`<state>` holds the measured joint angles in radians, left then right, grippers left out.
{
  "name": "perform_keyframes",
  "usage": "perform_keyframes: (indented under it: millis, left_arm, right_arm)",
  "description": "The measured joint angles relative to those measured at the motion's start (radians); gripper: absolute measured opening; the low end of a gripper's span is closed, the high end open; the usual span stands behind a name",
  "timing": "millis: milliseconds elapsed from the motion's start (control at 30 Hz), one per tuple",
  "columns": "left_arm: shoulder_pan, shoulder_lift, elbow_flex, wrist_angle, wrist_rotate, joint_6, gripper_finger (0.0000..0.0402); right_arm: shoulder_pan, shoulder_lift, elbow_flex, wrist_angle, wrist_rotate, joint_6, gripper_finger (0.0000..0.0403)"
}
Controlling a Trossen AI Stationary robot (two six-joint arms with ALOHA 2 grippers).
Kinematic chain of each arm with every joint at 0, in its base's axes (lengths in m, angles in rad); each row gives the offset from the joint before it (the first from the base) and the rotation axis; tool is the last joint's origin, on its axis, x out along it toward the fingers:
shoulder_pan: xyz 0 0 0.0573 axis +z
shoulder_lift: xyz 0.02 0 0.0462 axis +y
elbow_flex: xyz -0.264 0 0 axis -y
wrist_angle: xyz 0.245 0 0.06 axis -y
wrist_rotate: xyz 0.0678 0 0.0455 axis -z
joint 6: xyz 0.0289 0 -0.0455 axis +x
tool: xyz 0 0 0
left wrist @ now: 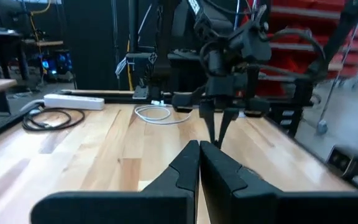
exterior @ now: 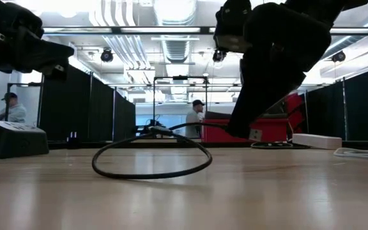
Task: Insert USB
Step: Insert the black charger cable into the top black outlet extension
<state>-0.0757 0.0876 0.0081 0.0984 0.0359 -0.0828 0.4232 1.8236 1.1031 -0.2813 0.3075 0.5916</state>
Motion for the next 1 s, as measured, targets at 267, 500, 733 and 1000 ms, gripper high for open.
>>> perform_keyframes:
  millis: [267, 500, 733, 1000]
  left_arm:
    - [0.000, 0.169, 0.000, 0.126, -0.103, 0.046, 0.0000]
    - [0.001, 0.432, 0.000, 0.371, -0.124, 0.073, 0.0020]
    - [0.001, 0.697, 0.015, 0.676, -0.108, 0.094, 0.0059]
    - [0.001, 0.971, 0.175, 0.682, -0.045, 0.103, 0.0110]
  right_arm:
    - [0.000, 0.000, 0.000, 0.080, -0.001, -0.015, 0.0016]
    - [-0.010, 0.000, 0.043, 0.086, -0.002, -0.073, 0.0016]
    - [-0.055, 0.000, 0.131, 0.088, 0.000, -0.247, 0.0016]
    - [-0.155, 0.000, 0.179, 0.075, -0.017, -0.385, 0.0016]
